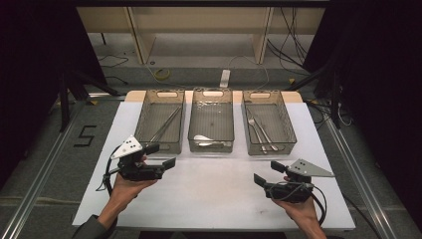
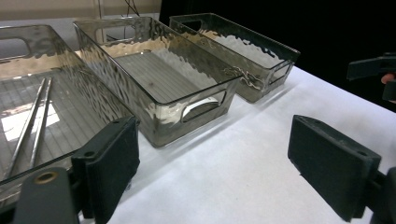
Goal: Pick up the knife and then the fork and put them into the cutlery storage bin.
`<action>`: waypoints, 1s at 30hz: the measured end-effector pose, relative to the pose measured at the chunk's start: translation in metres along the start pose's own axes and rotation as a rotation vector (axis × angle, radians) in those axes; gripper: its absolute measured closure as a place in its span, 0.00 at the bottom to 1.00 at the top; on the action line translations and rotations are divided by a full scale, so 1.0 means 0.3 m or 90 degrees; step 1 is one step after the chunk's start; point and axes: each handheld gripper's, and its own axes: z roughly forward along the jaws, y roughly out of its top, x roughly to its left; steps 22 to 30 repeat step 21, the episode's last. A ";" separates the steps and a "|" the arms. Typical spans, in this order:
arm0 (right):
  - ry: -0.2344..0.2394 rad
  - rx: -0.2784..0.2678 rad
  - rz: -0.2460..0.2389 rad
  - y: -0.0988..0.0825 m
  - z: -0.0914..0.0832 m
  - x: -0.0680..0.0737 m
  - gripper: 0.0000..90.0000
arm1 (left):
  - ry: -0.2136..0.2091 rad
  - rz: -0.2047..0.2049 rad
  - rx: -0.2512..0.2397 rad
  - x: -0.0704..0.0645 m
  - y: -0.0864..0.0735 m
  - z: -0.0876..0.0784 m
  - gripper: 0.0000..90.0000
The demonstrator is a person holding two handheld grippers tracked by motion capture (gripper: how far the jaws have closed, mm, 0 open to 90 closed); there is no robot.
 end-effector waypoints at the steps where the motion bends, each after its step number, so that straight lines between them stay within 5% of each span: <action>1: 0.000 0.000 0.002 -0.002 -0.001 -0.002 0.22 | -0.001 0.000 0.001 -0.001 0.000 0.002 0.18; 30: -0.006 0.002 -0.002 -0.002 -0.006 -0.008 0.21 | -0.003 0.000 0.002 -0.004 0.000 0.005 0.18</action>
